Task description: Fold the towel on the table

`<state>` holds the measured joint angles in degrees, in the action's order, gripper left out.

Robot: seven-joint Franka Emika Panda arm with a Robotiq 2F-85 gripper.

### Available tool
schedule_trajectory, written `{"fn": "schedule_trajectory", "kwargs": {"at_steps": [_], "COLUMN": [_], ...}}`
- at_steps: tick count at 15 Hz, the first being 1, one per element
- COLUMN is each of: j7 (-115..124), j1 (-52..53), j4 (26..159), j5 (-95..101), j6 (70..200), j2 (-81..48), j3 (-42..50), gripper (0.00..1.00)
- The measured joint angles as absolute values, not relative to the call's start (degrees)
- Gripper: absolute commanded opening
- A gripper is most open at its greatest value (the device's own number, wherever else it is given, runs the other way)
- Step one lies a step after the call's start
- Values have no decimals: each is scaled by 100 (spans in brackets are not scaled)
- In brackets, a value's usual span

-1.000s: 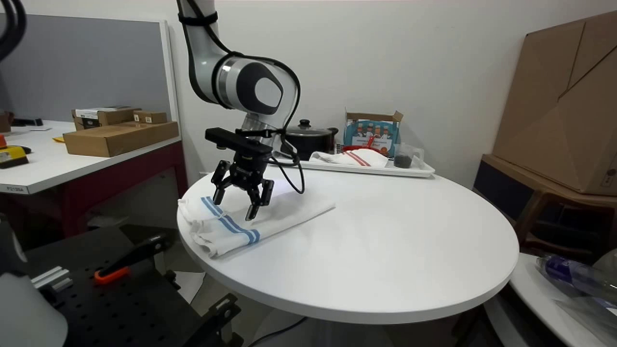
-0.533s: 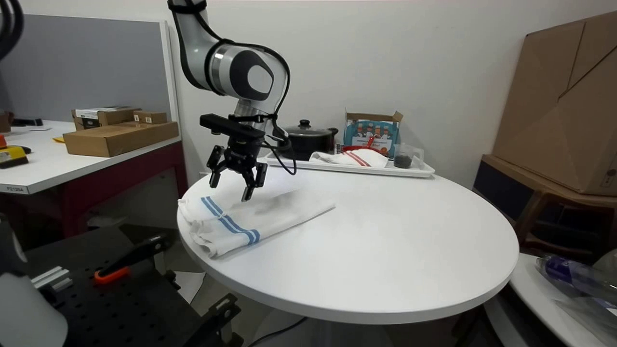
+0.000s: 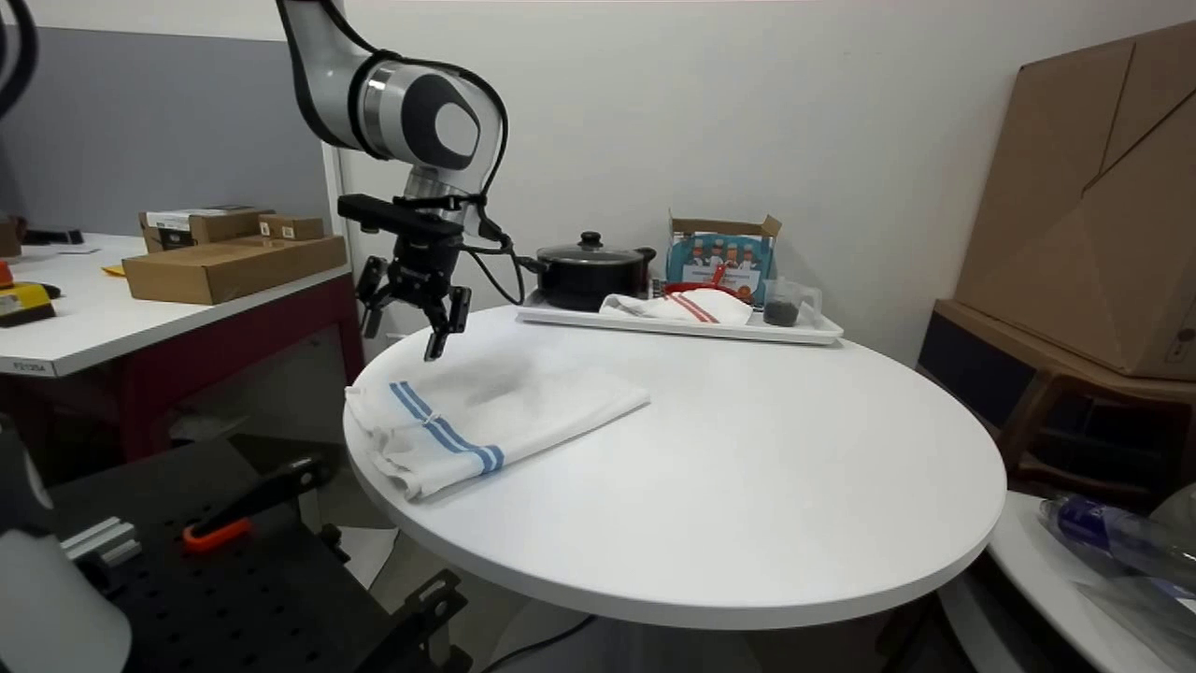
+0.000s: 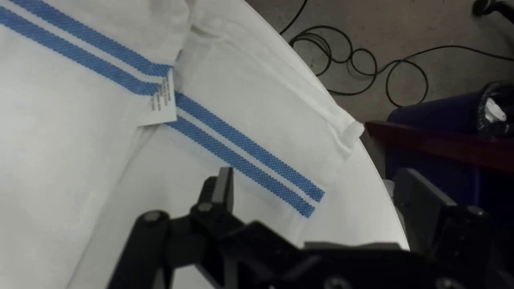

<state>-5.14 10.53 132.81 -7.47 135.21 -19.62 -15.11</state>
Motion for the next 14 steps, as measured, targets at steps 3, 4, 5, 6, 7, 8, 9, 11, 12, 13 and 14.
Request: {"fn": "schedule_trajectory", "kwargs": {"at_steps": [3, 4, 5, 6, 7, 8, 9, 11, 12, 13, 14], "j7": [18, 196, 380, 571, 755, 937, 1107, 1428, 1561, 1677, 1761], "j1": [1342, 1450, 1563, 1685, 1814, 1955, 2106, 2407, 2541, 2659, 2756], "j4": [13444, 13540, 13651, 13767, 13880, 13987, 14083, 14229, 14278, 14314, 14340], "j5": [-645, -580, -483, -368, -243, -102, 54, 343, 460, 548, 621], "j6": [14115, 14396, 14687, 14971, 15217, 15428, 15598, 15837, 15912, 15967, 16001], "j2": [-2102, -2154, -2192, -2223, -2246, -2261, -2265, -2267, -2267, -2267, -2267], "j3": [-1503, -1493, -1483, -1470, -1447, -1409, -1351, -1194, -1109, -1027, -953], "gripper": [100, 100, 100, 100, 75, 73, 67, 51, 44, 35, 28]}}
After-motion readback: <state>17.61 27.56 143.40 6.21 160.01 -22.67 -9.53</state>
